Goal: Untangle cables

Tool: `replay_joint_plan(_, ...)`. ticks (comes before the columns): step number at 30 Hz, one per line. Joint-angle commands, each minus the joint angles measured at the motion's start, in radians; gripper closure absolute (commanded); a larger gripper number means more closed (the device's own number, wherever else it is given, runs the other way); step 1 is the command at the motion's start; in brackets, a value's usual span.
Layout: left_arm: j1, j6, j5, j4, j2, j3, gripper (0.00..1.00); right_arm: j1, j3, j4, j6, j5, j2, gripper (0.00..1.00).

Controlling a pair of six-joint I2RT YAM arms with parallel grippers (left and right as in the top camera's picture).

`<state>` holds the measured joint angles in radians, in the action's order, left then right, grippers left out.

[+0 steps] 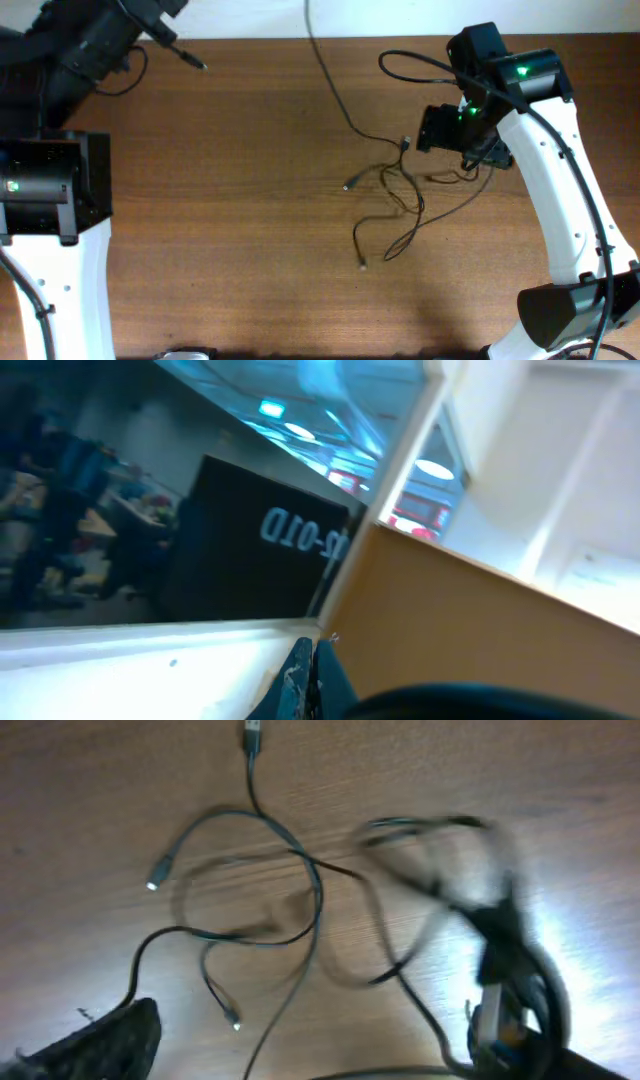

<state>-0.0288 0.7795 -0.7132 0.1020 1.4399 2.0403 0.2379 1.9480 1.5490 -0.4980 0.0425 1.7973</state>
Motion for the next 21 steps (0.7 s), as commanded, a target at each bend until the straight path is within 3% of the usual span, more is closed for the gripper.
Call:
replay_joint_plan(1, 0.035, 0.012, 0.139, 0.037, 0.018, 0.007, 1.00, -0.003, -0.002, -0.001, -0.007, -0.055, -0.006, 0.02)
replay_joint_plan(6, 0.126, 0.013, 0.187, 0.072, 0.025, 0.007, 1.00, -0.003, -0.006, -0.009, -0.006, -0.053, -0.006, 0.01)
replay_joint_plan(9, 0.174, 0.085, 0.185, 0.063, 0.025, 0.008, 1.00, -0.003, -0.031, -0.044, 0.004, 0.016, -0.006, 0.01)
replay_joint_plan(12, 0.180, 0.121, 0.155, 0.064, 0.025, 0.008, 1.00, 0.000, -0.055, -0.083, 0.005, -0.082, -0.006, 0.02)
replay_joint_plan(14, 0.180, 0.121, 0.150, 0.068, 0.025, 0.007, 1.00, 0.011, -0.071, -0.125, 0.085, -0.201, -0.006, 0.02)
replay_joint_plan(19, 0.181, 0.120, 0.178, 0.133, 0.025, 0.007, 1.00, 0.087, -0.137, -0.177, 0.535, -0.458, -0.006, 0.01)
replay_joint_plan(21, 0.181, 0.120, 0.234, 0.214, 0.025, 0.007, 1.00, 0.133, -0.161, -0.184, 0.647, -0.503, -0.006, 0.01)
